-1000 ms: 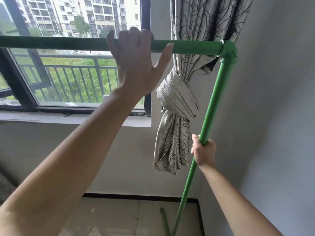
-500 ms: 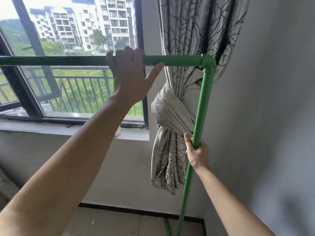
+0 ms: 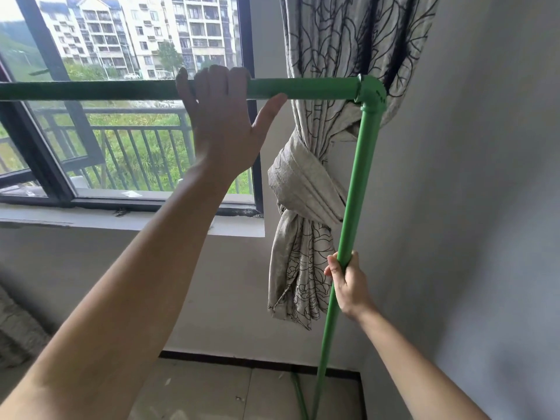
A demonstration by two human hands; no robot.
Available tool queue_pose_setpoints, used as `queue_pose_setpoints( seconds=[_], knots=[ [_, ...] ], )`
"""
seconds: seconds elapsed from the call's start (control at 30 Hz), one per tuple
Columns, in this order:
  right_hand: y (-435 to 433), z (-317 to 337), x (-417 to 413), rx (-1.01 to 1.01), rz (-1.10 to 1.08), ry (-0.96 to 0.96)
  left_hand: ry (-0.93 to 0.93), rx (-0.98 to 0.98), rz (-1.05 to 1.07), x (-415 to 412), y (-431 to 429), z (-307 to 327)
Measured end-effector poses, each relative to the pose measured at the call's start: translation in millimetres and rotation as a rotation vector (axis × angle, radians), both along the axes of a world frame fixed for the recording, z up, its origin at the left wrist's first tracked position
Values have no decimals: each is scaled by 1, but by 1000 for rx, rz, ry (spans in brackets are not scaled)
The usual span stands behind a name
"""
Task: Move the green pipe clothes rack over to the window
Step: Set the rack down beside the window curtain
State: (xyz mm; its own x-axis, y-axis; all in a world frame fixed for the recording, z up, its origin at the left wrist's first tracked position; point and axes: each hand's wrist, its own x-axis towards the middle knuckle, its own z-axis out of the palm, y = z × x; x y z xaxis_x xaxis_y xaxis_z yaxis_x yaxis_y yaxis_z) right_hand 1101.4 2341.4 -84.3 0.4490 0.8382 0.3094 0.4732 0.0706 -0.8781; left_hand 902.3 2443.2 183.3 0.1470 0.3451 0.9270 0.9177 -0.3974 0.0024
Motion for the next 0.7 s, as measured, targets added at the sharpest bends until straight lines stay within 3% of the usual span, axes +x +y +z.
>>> queue_pose_setpoints(
  seconds=[0.17, 0.47, 0.7],
  knots=[
    [-3, -5, 8, -121, 18, -77, 50, -28, -8, -3, 0, -1],
    [-1, -8, 9, -143, -20, -98, 82, -135, 18, 2, 0, 5],
    [-16, 0, 9, -218, 22, -158, 30, -56, -57, -8, -9, -4]
  ],
)
